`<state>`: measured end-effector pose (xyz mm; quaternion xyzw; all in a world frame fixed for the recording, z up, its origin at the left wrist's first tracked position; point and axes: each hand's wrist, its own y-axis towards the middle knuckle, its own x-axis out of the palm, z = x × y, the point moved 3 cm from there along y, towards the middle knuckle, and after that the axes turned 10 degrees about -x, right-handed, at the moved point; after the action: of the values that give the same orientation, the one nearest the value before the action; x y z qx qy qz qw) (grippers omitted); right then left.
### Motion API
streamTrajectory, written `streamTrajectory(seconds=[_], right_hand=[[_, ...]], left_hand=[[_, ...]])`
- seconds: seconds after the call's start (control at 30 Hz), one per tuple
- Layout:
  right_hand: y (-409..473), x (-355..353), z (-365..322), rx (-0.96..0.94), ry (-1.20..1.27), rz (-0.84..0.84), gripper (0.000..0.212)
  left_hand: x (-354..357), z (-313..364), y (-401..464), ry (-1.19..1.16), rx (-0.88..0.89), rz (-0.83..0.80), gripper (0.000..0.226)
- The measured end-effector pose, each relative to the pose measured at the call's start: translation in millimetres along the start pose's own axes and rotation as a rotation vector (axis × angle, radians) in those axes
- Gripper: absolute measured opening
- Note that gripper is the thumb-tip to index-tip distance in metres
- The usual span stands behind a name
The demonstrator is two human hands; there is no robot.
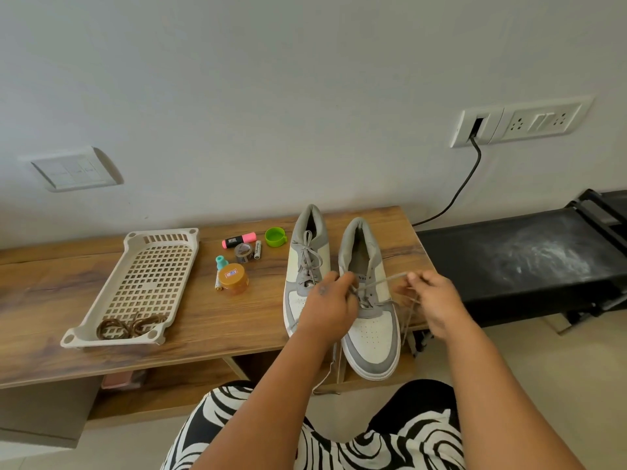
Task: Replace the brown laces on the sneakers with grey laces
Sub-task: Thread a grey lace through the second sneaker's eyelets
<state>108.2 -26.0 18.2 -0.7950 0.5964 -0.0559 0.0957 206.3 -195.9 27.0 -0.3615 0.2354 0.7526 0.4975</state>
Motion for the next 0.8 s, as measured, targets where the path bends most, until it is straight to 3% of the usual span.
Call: streamTrajectory(seconds=[0.07, 0.13, 0.23, 0.37, 0.47, 0.7, 0.8], right_hand=[[2.1, -12.9, 2.7, 0.048, 0.082, 0.083, 0.017], [2.2, -13.3, 3.7, 0.037, -0.106, 0.037, 0.014], [-0.6, 5.6, -8.1, -0.228, -0.657, -0.117, 0.032], [-11.6, 44.5, -23.4, -0.466, -0.811, -0.277, 0.027], [-12.8, 49.7, -19.2, -0.505, -0.917, -0.252, 0.018], [-11.7, 47.0, -10.4, -0.396, -0.834, -0.305, 0.021], [-7.9, 42.2, -8.6, -0.293, -0.678, -0.237, 0.016]], left_hand=[[-1.6, -2.0, -1.1, -0.077, -0.037, -0.029, 0.022], [-2.7, -3.5, -2.2, -0.125, -0.076, -0.057, 0.025], [-4.0, -4.3, -2.6, -0.147, -0.100, -0.073, 0.029], [-4.9, -4.0, -5.3, -0.146, -0.089, -0.054, 0.032], [-4.9, -5.0, -7.7, -0.162, -0.087, -0.051, 0.035], [-7.1, -4.2, -8.1, -0.206, -0.123, -0.078, 0.040], [-9.3, -4.1, -8.3, -0.231, -0.137, -0.088, 0.042]])
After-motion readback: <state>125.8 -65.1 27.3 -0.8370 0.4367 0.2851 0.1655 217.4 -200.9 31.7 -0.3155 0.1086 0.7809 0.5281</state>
